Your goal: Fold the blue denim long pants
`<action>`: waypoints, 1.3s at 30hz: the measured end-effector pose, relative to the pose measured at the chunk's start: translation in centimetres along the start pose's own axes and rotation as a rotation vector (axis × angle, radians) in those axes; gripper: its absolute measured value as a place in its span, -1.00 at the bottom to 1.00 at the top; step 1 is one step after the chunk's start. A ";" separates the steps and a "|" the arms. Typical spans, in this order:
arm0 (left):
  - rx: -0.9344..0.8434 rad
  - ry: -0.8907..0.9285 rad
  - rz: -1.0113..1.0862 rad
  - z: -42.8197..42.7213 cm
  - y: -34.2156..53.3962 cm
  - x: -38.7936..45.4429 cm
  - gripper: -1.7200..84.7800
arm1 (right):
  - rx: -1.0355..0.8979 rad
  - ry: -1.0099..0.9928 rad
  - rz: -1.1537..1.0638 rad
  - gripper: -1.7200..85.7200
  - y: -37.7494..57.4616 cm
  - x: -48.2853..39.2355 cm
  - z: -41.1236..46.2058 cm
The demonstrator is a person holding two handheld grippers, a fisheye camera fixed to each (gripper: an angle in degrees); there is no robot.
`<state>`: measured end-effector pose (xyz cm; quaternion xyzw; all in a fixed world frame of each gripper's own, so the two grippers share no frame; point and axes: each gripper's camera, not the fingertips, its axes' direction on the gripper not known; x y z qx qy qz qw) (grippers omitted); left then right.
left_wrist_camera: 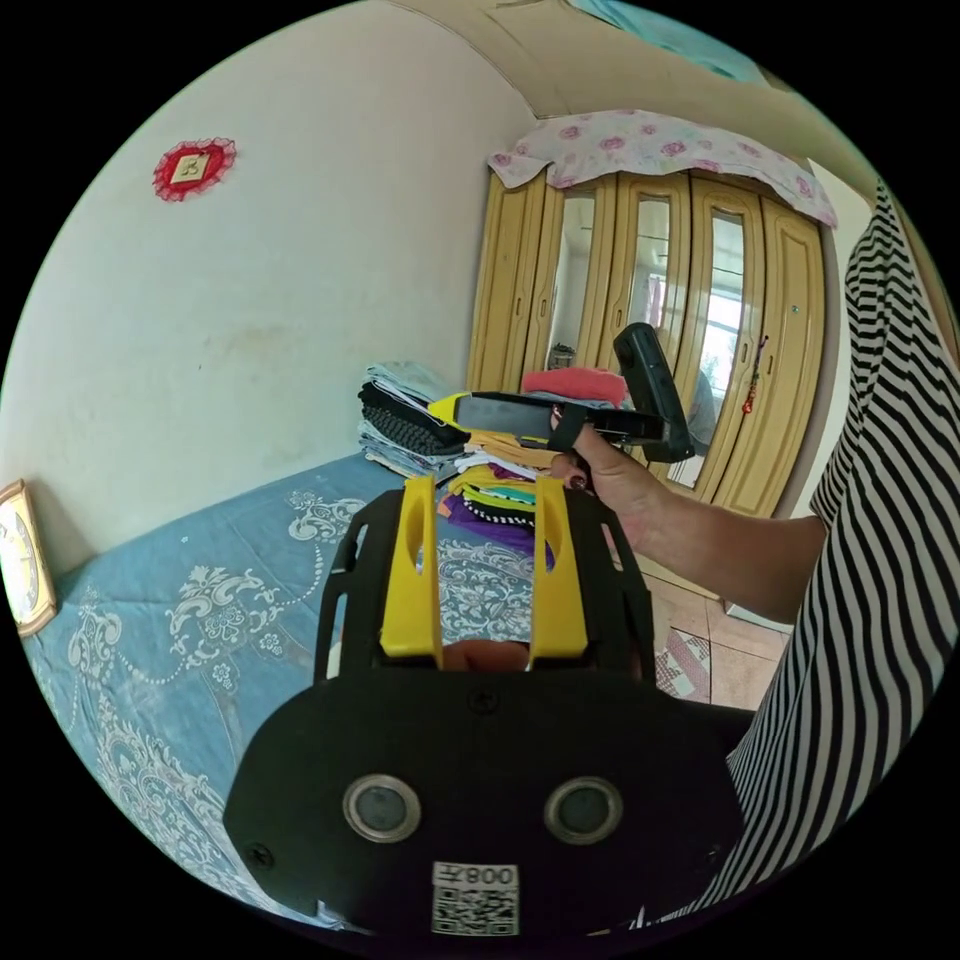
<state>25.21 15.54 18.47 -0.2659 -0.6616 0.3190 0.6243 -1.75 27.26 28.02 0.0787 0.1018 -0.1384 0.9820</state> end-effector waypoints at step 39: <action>-0.129 0.060 -0.161 25.4 -20.7 -24.6 -0.63 | -0.077 0.626 -0.054 -0.72 -26.5 38.3 39.9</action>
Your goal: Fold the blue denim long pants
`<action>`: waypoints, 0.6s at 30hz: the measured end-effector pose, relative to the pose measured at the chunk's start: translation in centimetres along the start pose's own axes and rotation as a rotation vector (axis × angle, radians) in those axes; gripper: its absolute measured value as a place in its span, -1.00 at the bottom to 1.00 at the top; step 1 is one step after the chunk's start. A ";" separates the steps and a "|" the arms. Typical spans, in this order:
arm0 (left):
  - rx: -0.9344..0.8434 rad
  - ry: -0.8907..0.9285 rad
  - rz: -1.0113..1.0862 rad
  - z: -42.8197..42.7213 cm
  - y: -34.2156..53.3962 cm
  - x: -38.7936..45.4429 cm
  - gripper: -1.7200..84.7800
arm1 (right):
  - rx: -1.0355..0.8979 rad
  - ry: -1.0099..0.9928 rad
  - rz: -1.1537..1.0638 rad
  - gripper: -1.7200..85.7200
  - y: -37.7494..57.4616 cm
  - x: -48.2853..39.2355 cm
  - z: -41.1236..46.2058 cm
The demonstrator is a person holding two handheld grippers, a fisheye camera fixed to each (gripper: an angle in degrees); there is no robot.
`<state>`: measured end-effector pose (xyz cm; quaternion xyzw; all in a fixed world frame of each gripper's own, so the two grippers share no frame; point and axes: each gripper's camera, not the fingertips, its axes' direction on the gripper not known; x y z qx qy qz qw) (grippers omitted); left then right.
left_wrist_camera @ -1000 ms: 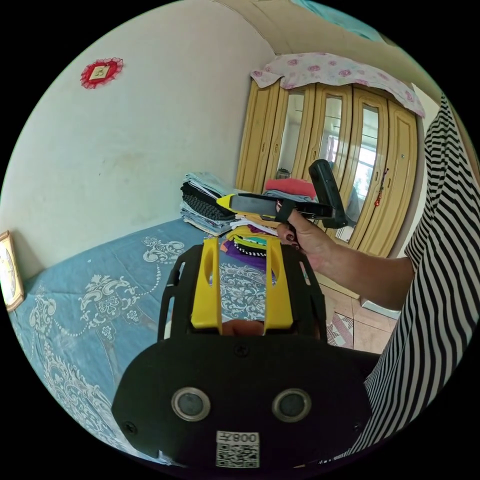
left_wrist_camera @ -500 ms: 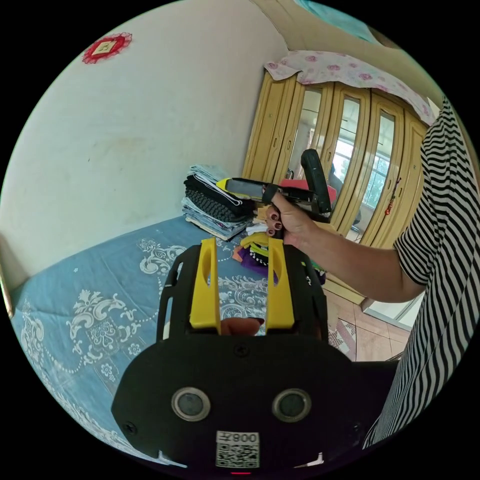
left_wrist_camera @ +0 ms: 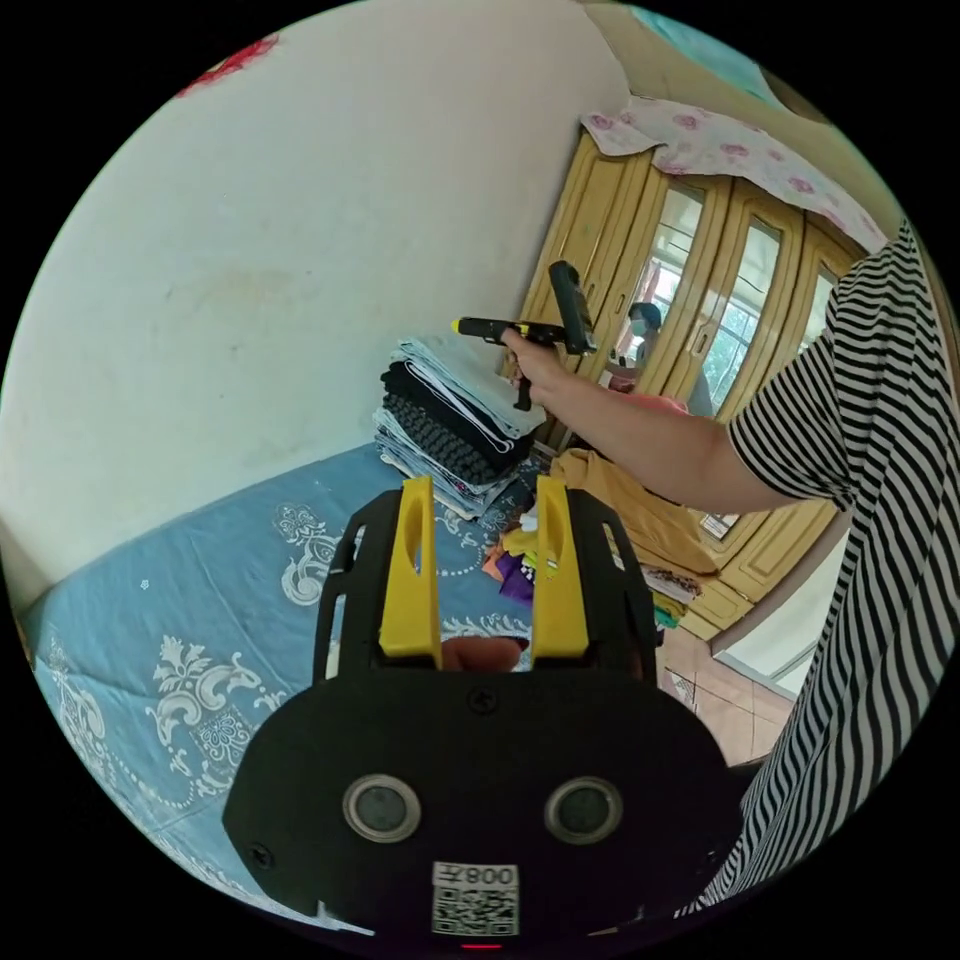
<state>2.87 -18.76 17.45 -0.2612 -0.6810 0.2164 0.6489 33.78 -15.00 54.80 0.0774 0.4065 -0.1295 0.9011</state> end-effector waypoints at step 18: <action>-0.027 0.010 -0.013 4.1 -2.4 -5.5 -0.71 | -0.229 0.237 -0.076 -0.82 -7.5 5.8 22.7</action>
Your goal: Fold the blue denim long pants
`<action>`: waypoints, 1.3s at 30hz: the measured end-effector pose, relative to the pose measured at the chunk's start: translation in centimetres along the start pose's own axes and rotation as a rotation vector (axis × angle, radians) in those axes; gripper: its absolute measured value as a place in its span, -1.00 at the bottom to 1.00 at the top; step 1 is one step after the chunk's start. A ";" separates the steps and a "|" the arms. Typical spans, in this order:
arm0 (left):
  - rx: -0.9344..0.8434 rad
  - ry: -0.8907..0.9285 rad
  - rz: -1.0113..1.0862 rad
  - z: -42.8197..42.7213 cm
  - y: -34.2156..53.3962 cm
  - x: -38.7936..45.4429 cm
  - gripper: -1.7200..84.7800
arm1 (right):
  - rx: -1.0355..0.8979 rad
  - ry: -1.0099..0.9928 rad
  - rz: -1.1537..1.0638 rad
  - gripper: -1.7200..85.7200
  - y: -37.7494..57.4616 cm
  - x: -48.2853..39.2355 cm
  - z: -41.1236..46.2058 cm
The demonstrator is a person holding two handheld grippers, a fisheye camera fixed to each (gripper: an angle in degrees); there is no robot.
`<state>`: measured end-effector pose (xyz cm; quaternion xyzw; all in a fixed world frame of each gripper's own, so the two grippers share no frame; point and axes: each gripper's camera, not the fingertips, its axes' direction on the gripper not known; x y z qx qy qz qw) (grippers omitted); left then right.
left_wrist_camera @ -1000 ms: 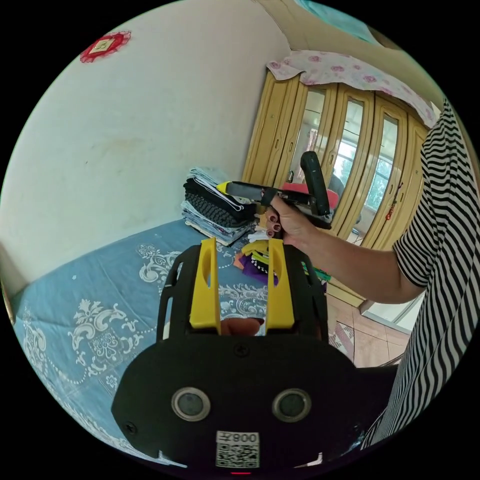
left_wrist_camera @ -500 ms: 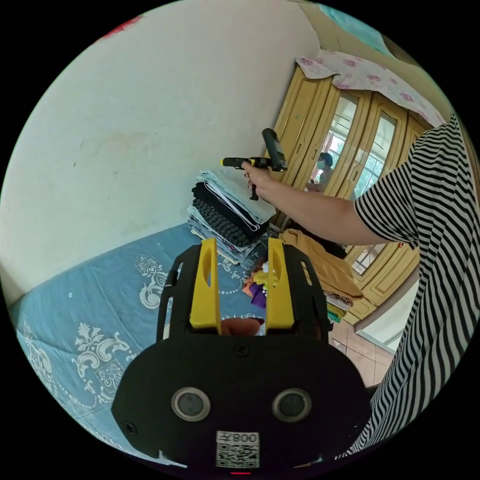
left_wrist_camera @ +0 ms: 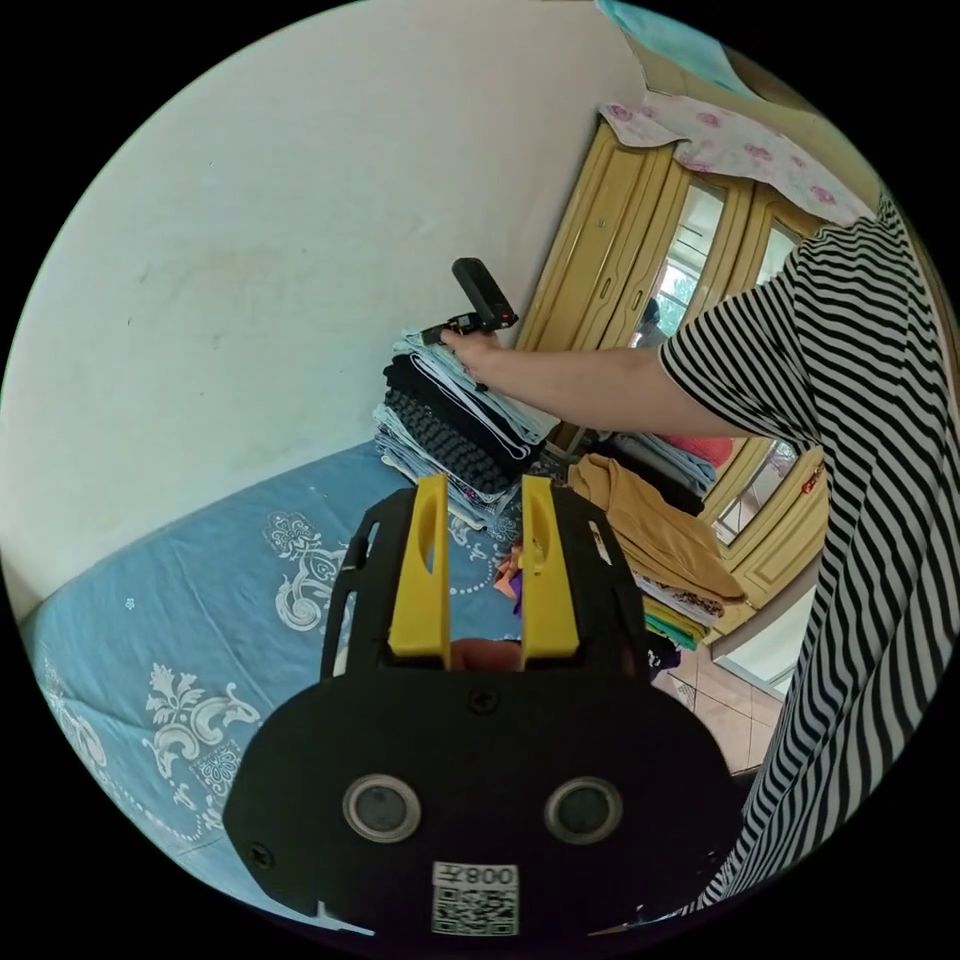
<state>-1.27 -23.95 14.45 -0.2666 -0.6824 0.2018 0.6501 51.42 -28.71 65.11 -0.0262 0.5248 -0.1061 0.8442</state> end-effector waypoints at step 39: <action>0.221 -0.274 -0.120 -27.3 27.9 -3.8 -0.74 | 0.722 -1.206 0.040 -0.94 -1.1 22.1 -40.4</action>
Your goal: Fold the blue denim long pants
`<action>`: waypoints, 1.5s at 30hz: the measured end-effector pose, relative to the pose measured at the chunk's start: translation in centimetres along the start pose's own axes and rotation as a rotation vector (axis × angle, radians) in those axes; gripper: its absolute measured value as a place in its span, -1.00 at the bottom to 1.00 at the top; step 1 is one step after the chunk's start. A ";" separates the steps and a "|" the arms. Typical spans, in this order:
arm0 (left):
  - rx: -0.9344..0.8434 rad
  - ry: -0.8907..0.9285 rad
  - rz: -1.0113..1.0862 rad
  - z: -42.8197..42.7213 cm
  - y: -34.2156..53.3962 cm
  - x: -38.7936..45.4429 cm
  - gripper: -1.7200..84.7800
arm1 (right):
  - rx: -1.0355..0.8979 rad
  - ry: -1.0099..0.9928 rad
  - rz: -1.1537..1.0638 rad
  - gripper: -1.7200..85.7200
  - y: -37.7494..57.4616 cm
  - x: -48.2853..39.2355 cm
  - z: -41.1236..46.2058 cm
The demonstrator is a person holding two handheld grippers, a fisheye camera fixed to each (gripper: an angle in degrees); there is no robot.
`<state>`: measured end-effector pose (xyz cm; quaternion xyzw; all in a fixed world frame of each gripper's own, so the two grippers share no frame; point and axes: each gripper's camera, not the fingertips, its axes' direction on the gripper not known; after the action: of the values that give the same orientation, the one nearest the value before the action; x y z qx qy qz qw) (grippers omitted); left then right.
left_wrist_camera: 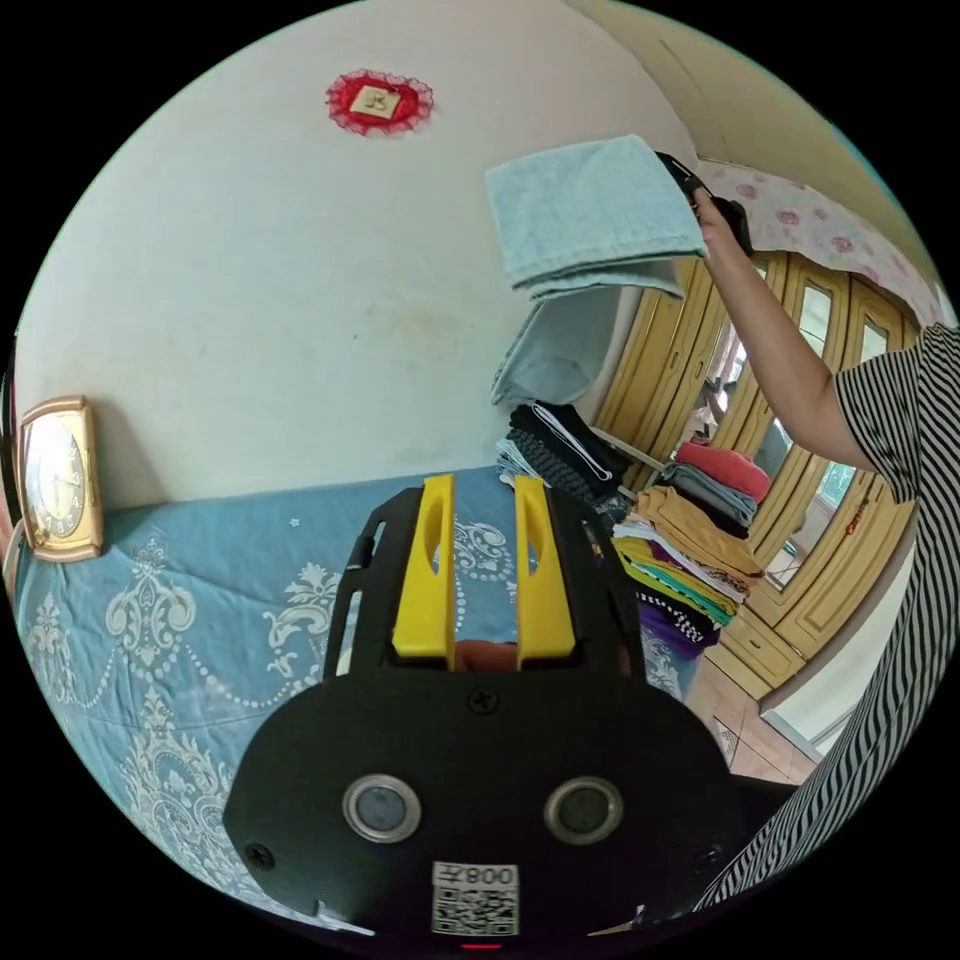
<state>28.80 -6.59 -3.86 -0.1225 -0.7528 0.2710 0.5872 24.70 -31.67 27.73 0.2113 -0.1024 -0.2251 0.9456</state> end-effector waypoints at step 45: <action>-0.096 -0.006 -0.130 -39.2 39.7 -0.6 -0.74 | -0.362 -0.517 0.266 -0.92 -13.5 -44.3 -5.1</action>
<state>60.89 36.13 -19.91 -0.1008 -0.7731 0.1962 0.5947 -17.86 -19.97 12.82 -0.0394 -0.3239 -0.1603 0.9316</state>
